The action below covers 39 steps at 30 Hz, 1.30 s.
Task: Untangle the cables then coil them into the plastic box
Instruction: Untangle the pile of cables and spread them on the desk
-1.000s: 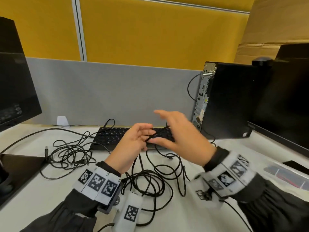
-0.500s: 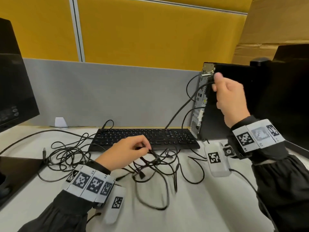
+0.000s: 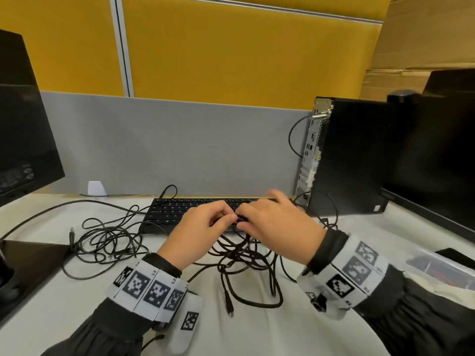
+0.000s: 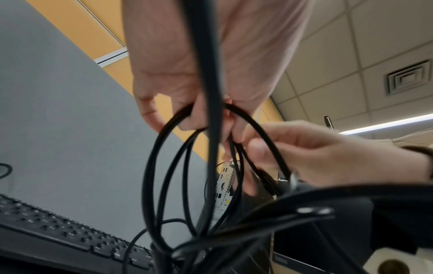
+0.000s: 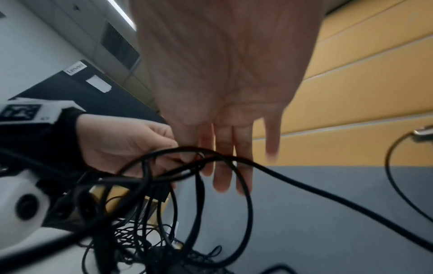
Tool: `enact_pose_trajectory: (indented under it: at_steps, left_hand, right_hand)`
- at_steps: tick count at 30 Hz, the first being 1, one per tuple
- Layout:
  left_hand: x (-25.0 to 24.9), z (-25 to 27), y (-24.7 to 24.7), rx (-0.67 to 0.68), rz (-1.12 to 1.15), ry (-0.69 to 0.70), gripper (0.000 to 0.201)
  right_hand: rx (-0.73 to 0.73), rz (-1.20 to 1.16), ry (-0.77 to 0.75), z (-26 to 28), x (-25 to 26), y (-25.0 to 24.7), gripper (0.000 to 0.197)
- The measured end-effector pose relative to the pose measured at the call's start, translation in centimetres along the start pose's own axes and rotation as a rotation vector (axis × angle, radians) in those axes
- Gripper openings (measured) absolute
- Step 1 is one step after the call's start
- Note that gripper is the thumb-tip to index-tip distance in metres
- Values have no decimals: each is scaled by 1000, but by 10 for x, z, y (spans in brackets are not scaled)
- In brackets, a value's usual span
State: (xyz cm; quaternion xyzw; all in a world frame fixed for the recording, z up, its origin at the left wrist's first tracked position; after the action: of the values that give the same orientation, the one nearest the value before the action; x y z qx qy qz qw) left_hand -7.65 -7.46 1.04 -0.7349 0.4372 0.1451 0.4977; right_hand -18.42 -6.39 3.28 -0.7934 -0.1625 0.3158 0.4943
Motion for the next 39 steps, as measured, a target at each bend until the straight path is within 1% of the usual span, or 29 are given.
enact_pose_trajectory:
  at_steps: [2,3,5,7,9,11,13,16,19,21,23,25,27,29,31,32,36,37,38,39]
  left_hand:
    - [-3,1,-4,-40,30,17,13]
    - [-3,1,-5,-60,37,25,13]
    - [-4,2,-10,-105,41,24,14]
    - [2,1,-17,-163,49,-9,15]
    - [11,0,-28,-229,60,-70,17]
    - [22,-2,-39,-308,107,-124,18]
    - [28,-3,-46,-375,184,-163,18]
    - [29,-4,-44,-374,256,-189,19]
    - [38,-2,-49,-392,245,-244,20]
    - [61,0,-59,-440,274,-335,23]
    - [88,5,-68,-497,384,-467,25]
    - [102,9,-72,-542,553,-538,26]
    - [103,10,-74,-579,701,-517,27]
    - [100,10,-76,-622,780,-491,29]
    - [100,9,-73,-649,849,-489,30]
    - [100,9,-71,-658,890,-490,30]
    - [94,8,-63,-668,985,-481,29]
    - [92,8,-64,-671,986,-478,28]
    - [91,8,-64,-678,983,-476,28]
    - [91,8,-66,-688,980,-478,27]
  right_hand:
    - [100,-216,11,2,-3,10,20]
    - [105,-287,24,3,-6,11,20]
    - [17,-264,19,6,-14,6,25]
    - [-150,-208,-9,11,-25,-5,33]
    - [-272,-186,2,21,-42,-16,41]
    - [-340,-272,93,33,-65,-23,42]
    - [-425,-447,205,47,-85,-29,43]
    - [-551,-640,336,63,-107,-34,38]
    - [-719,-729,485,79,-134,-38,38]
    - [-878,-823,616,97,-160,-39,40]
    - [-1016,-916,741,117,-185,-36,42]
    - [-1073,-919,835,133,-201,-31,41]
    - [-1112,-872,892,144,-209,-27,40]
    - [-1155,-873,943,149,-213,-23,37]
    - [-1153,-901,940,146,-213,-18,34]
    - [-1120,-927,911,141,-209,-15,33]
    - [-975,-1131,738,111,-184,-20,21]
    - [-963,-1239,656,102,-177,-25,19]
    - [-957,-1428,555,92,-168,-31,20]
    - [-949,-1665,435,83,-157,-38,25]
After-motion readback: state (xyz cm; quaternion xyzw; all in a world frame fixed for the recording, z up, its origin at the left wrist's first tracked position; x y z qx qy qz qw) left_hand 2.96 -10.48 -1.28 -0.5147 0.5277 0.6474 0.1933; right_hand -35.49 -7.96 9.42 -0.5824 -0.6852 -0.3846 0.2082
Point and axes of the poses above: each hand's wrist, its own z-axis away from the middle knuckle, its own y-axis out of the palm, x = y × z, the point moved 7 cm from there along -z, towards the middle knuckle, and after that the axes turned 2 degrees about z, right-handed, at the moved point
